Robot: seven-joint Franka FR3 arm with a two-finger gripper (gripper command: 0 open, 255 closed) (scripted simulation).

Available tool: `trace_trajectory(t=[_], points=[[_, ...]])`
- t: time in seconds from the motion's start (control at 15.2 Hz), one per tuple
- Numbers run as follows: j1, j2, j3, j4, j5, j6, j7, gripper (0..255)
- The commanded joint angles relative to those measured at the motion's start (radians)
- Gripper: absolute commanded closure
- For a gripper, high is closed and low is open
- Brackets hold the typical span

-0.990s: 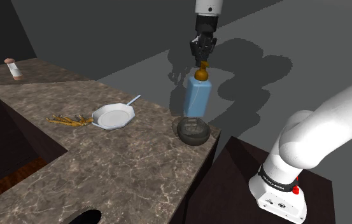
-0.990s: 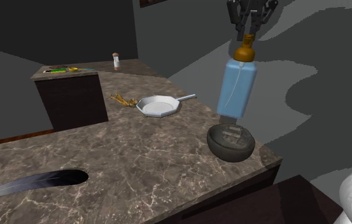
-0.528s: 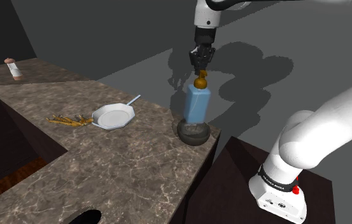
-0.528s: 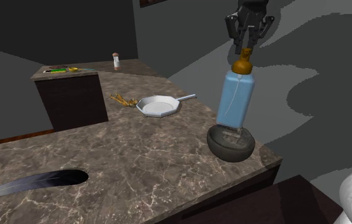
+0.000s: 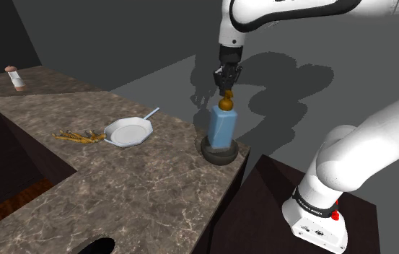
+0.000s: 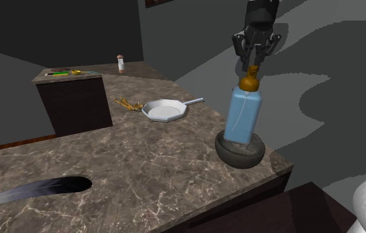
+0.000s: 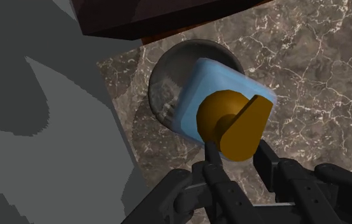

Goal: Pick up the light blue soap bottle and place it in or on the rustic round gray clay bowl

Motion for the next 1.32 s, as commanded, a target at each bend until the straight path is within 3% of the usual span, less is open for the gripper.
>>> trace_trajectory(t=[0.0,0.33,0.79,0.86,1.19,1.25], points=[[0.000,0.001,-0.001,-0.026,0.000,0.028,-0.002,255],[0.000,0.002,-0.001,-0.093,0.000,0.095,-0.002,255],[0.000,0.002,-0.001,-0.093,0.000,0.095,-0.002,255],[0.000,0.002,-0.001,-0.093,0.000,0.095,-0.002,0],[0.000,0.002,-0.001,-0.093,0.000,0.095,-0.002,0],[-0.001,0.000,-0.001,-0.060,0.000,0.062,-0.002,0]])
